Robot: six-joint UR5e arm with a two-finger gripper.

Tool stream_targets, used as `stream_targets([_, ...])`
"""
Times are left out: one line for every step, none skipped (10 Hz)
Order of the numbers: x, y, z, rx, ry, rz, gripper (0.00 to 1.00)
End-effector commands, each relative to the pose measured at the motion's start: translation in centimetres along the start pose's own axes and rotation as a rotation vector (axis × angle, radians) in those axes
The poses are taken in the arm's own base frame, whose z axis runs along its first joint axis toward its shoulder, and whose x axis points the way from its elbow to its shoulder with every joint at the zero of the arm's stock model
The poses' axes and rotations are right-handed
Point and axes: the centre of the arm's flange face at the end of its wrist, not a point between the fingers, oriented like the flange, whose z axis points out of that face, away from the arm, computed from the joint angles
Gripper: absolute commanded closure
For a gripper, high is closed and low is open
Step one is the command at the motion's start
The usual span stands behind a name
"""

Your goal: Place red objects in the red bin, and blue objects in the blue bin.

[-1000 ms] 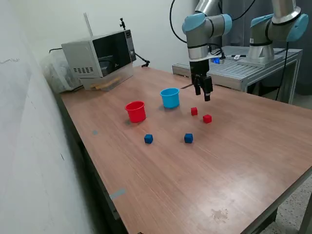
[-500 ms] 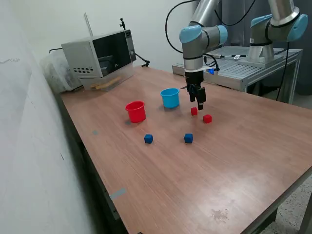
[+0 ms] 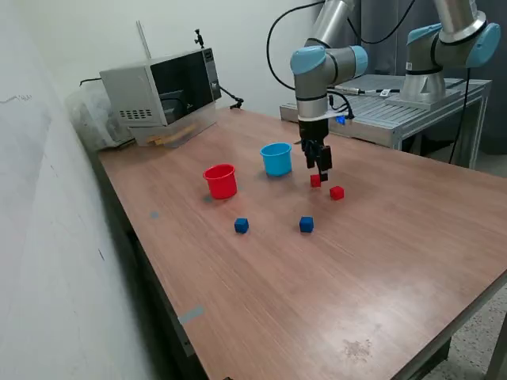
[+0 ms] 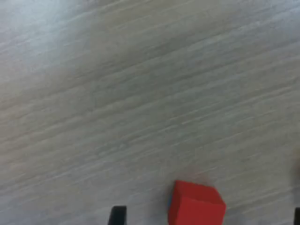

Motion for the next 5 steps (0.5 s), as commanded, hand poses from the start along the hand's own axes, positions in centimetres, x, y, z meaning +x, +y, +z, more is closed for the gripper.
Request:
stream_targets([0.07,0.20,-0.06,-0.006,0.001,0.004,1.00])
stream_targets([0.07,0.20,-0.06,-0.006,0.001,0.004,1.00])
stream_targets([0.07,0.19,0.03,-0.004,0.000,0.004,1.00])
stream_targets([0.06,0.17,0.21,-0.001,-0.001,0.004,1.00])
stream_targets([0.06,0.17,0.21,-0.001,-0.001,0.004,1.00])
